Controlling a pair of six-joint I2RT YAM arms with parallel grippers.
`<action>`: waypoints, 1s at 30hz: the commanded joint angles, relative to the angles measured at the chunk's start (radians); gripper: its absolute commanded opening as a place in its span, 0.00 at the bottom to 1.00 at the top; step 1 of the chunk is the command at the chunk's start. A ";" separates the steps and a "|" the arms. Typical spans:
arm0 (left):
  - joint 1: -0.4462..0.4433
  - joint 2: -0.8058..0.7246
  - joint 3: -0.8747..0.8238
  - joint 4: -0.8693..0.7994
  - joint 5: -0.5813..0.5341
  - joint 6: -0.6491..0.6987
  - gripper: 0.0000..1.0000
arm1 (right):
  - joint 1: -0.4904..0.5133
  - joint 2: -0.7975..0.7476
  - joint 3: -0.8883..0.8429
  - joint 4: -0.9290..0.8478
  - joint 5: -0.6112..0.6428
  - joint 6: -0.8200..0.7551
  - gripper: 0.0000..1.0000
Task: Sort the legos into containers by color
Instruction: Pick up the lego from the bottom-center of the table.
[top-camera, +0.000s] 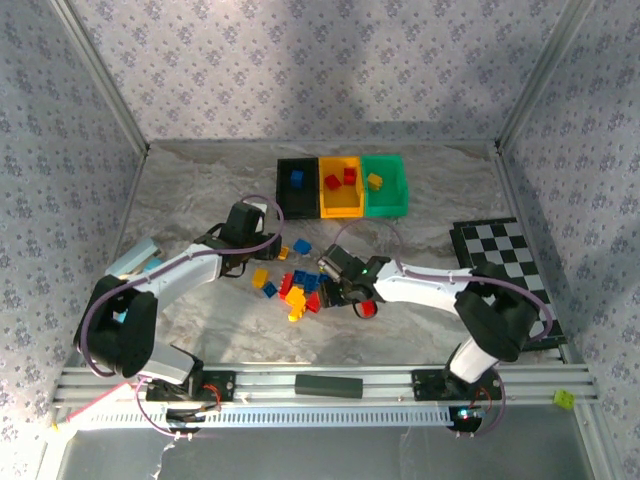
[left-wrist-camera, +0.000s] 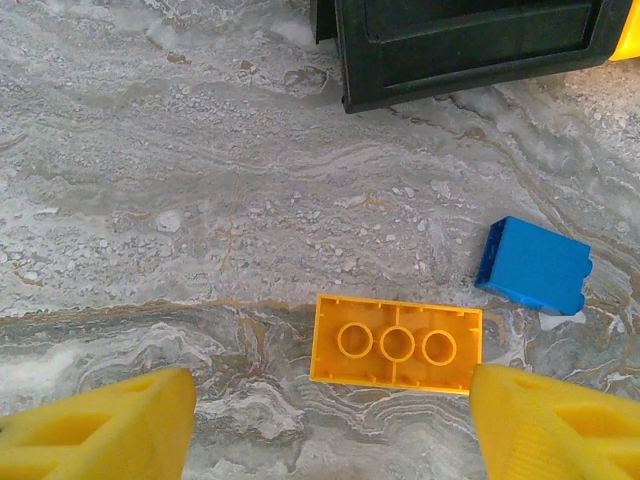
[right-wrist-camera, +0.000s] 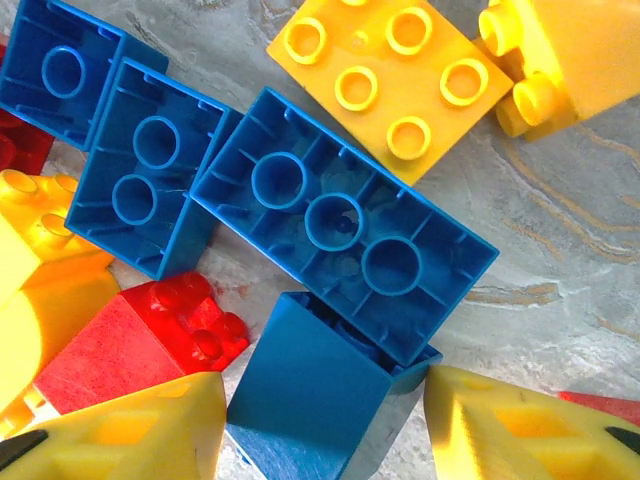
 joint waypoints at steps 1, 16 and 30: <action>0.005 -0.039 -0.004 0.002 -0.010 -0.005 0.72 | 0.021 0.045 0.031 -0.088 0.042 0.008 0.56; 0.006 -0.051 -0.011 0.001 -0.013 -0.012 0.72 | 0.050 0.079 0.089 -0.121 0.052 -0.006 0.40; 0.012 -0.013 -0.006 0.009 -0.011 -0.034 0.72 | -0.095 0.160 0.473 -0.046 0.066 -0.250 0.41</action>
